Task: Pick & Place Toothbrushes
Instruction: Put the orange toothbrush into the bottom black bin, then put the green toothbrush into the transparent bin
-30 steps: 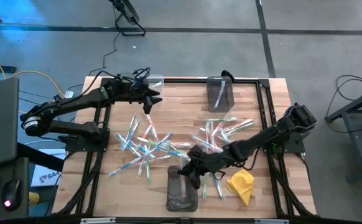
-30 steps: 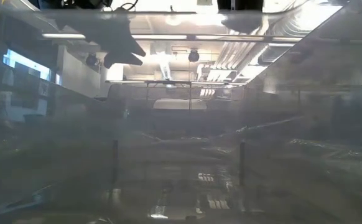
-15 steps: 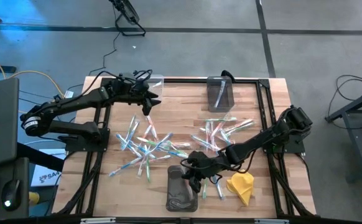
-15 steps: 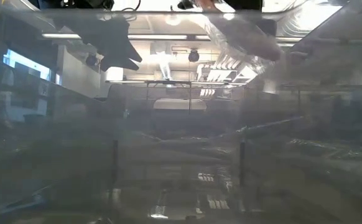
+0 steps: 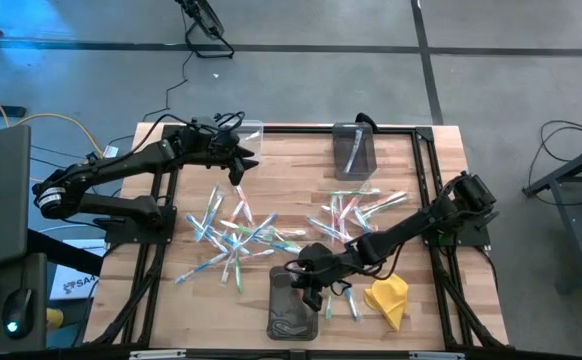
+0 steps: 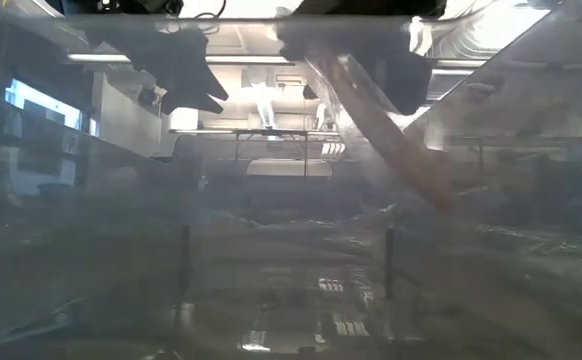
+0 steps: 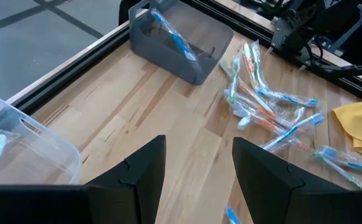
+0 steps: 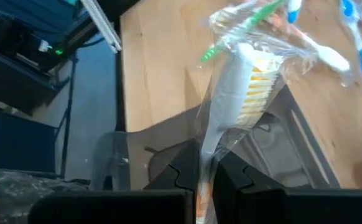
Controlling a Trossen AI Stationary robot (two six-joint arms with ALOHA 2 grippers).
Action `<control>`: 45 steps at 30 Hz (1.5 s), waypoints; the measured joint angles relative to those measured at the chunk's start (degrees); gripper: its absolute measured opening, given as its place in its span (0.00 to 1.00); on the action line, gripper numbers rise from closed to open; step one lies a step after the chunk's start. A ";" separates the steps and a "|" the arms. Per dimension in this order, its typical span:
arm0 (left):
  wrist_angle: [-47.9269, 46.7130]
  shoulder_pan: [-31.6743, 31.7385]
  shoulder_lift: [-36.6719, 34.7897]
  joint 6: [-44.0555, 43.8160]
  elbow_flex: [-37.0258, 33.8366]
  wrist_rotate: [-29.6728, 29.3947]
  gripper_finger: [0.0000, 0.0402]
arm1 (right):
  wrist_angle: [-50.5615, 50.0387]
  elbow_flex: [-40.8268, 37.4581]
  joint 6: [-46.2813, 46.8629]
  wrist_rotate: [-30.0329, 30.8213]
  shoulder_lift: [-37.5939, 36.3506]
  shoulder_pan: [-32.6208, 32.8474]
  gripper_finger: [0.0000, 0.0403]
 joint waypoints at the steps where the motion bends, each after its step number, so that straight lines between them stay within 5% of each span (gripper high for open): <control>1: 0.00 0.00 0.00 0.00 0.00 -0.02 0.45 | 0.25 0.09 -0.10 -0.30 0.21 -0.06 0.03; 28: -6.13 0.00 0.00 0.00 0.00 -0.02 0.45 | -0.01 0.03 -5.18 -5.47 -0.23 -0.65 0.29; 37: -5.97 -0.01 0.00 0.00 0.00 0.00 0.45 | -1.22 0.02 -4.97 -15.02 -5.80 -3.62 0.24; 45: -5.99 -0.02 0.00 0.36 0.00 0.06 0.45 | -5.29 0.07 -9.99 -13.65 -14.61 -7.79 0.16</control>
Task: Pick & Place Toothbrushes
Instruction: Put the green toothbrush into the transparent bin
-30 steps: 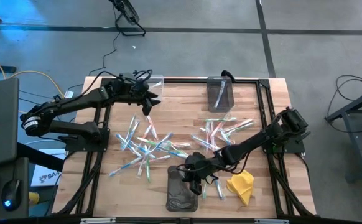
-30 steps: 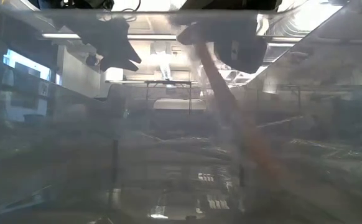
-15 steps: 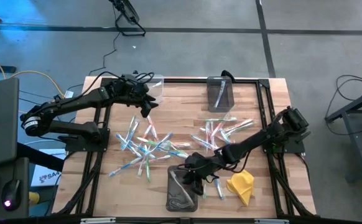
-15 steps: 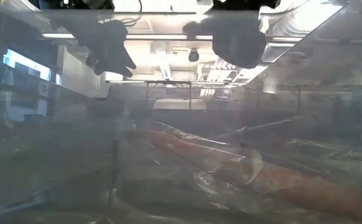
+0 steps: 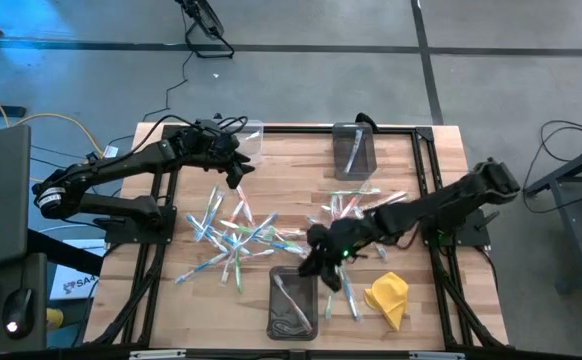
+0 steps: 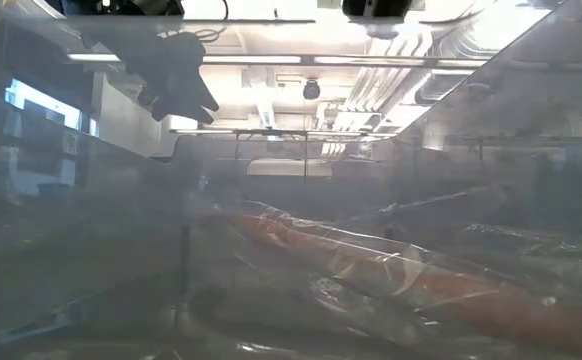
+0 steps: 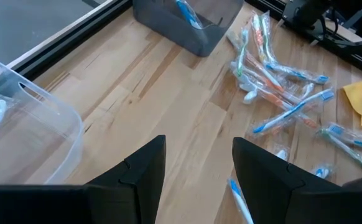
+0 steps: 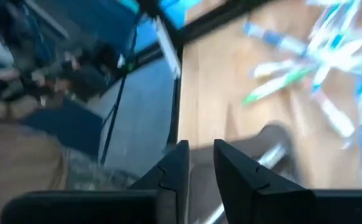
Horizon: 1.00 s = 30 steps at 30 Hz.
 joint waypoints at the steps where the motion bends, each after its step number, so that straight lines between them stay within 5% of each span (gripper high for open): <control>1: 0.00 0.00 0.00 0.08 0.00 0.00 0.45 | -1.61 0.01 -1.01 1.13 -1.39 -0.51 0.15; 17: -0.38 -0.66 -0.01 3.93 0.00 -0.30 0.44 | -19.80 -0.66 -12.93 6.06 -7.82 -11.25 0.05; 30: 1.00 -2.63 -0.02 7.18 -0.02 -3.09 0.26 | -23.32 -0.78 -20.97 -0.91 -8.03 -21.49 0.01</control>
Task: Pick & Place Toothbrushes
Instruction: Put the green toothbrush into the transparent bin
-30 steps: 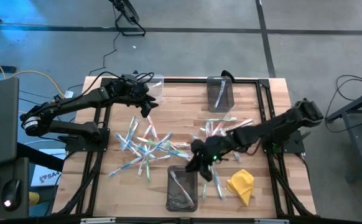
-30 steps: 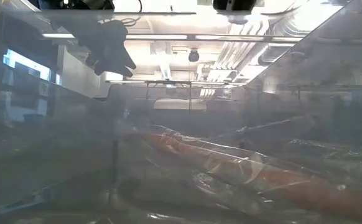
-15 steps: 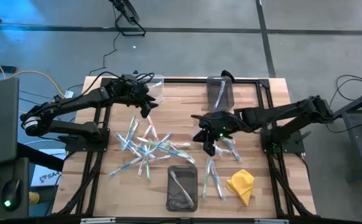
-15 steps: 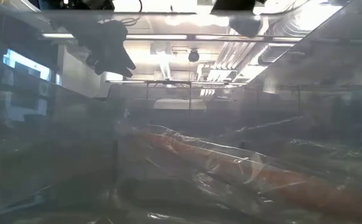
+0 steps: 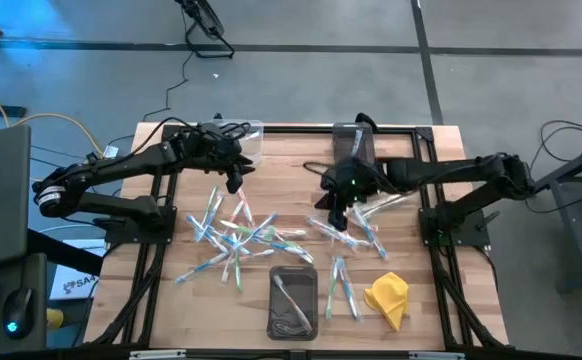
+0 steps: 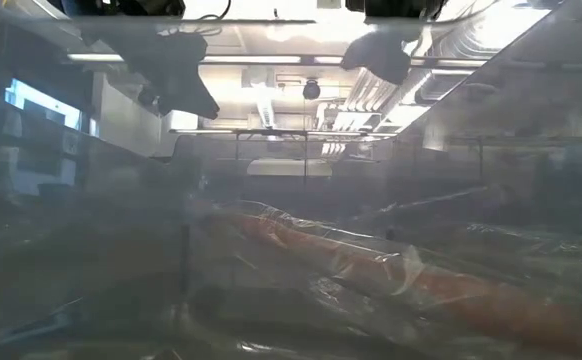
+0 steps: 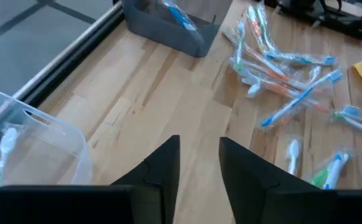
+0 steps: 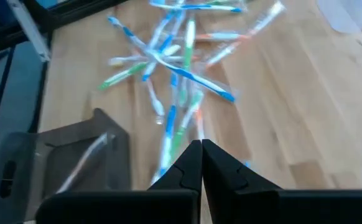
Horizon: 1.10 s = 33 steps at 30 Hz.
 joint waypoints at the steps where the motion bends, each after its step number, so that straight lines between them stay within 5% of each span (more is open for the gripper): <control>1: 0.36 0.00 0.00 -0.01 0.00 -0.71 0.25 | -0.70 0.00 -0.82 -0.78 0.01 -1.14 0.01; 20: 1.25 0.02 0.00 0.16 0.00 -2.92 0.01 | -7.20 -0.18 -13.23 -5.13 -3.28 -13.74 0.00; 33: 1.26 0.02 0.00 1.52 0.00 -5.90 0.00 | -0.85 -16.20 -6.84 -7.58 -13.55 -17.16 0.00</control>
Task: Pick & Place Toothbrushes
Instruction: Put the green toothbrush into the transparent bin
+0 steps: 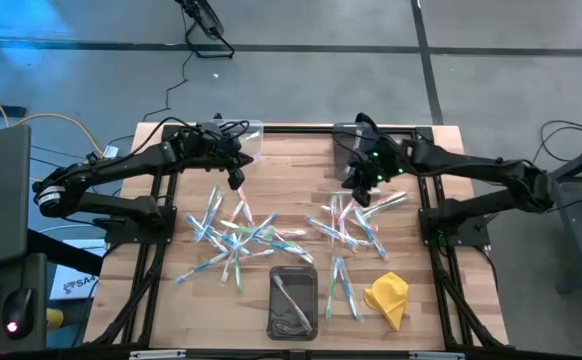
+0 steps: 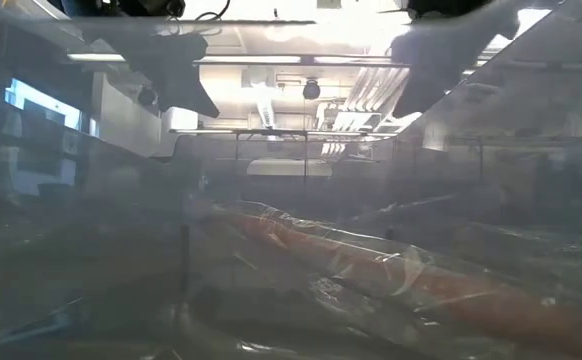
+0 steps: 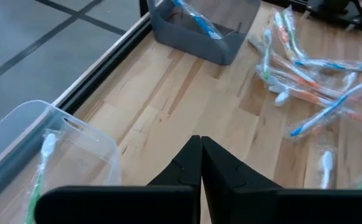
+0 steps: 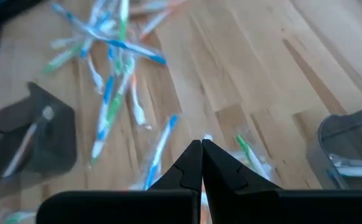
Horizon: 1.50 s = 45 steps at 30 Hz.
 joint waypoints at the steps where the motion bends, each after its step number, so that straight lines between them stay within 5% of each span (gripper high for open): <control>1: 0.00 0.00 0.00 -0.01 0.00 -0.01 0.00 | 0.48 -1.09 0.12 0.15 -1.26 -0.28 0.00; 8: 0.00 0.00 0.00 -0.09 0.00 -0.03 0.00 | 0.64 -6.23 -0.27 8.63 -3.06 -0.69 0.00; 18: -0.04 -0.02 0.00 -0.16 0.00 -0.19 0.00 | 0.77 -6.86 -0.34 10.05 2.58 -0.49 0.01; 23: -0.07 0.00 0.00 -0.03 0.00 -0.19 0.00 | 0.79 -6.86 -0.02 10.57 4.25 1.36 0.12; 31: -0.09 0.00 0.00 -0.01 0.00 -0.16 0.00 | 0.76 -6.86 -0.31 20.71 4.70 6.56 0.35; 45: -0.53 0.00 0.00 -0.01 -0.02 -0.12 0.00 | 0.85 -6.81 -3.25 23.45 9.58 7.84 0.40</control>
